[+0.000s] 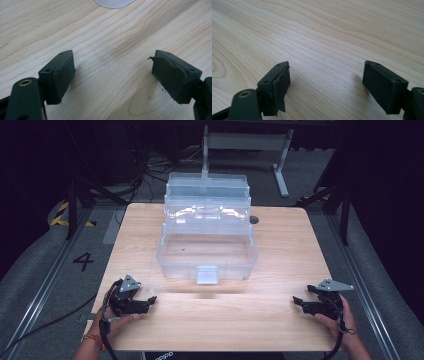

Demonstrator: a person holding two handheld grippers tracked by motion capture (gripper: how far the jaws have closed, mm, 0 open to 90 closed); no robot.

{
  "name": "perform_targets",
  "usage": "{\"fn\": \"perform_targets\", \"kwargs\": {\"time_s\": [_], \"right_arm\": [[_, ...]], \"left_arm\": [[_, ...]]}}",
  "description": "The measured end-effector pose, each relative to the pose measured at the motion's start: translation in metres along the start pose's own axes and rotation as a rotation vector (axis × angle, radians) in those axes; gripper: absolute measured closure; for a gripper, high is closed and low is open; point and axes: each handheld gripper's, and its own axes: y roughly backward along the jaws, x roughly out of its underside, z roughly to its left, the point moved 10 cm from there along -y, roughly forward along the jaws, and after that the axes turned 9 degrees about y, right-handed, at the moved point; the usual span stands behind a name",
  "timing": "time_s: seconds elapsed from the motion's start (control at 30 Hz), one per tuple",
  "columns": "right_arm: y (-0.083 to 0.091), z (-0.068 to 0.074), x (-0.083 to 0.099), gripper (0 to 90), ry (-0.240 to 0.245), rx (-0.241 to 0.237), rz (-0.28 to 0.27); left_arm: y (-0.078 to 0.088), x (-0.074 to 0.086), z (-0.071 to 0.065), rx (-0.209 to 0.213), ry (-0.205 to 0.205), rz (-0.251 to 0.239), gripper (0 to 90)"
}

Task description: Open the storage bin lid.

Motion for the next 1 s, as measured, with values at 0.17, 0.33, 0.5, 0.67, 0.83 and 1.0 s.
{"fn": "perform_targets", "kwargs": {"time_s": [0.17,0.33,0.5,0.67,0.83,1.0], "right_arm": [[0.0003,0.0000,0.0002,22.4,-0.009,0.004,0.001],[0.0004,-0.0005,0.0005,21.7,-0.013,0.009,0.003],[0.0004,-0.0007,0.0005,21.7,-0.014,0.009,0.002],[0.0002,-0.0010,0.0005,21.3,-0.014,0.011,0.002],[0.0002,-0.0011,0.0005,21.3,-0.014,0.011,0.002],[0.0002,-0.0015,0.0006,21.3,-0.015,0.012,0.001]], "left_arm": [[0.0008,0.0010,-0.0002,0.002,-0.005,0.004,19.1],[0.0017,0.0023,-0.0012,0.006,0.000,0.006,19.1],[0.0014,0.0016,-0.0008,0.006,-0.007,0.003,18.9],[0.0014,0.0017,-0.0008,0.006,-0.007,0.003,18.8],[0.0014,0.0016,-0.0009,0.006,-0.006,0.003,18.8],[0.0014,0.0016,-0.0008,0.006,-0.006,0.003,18.8]]}}
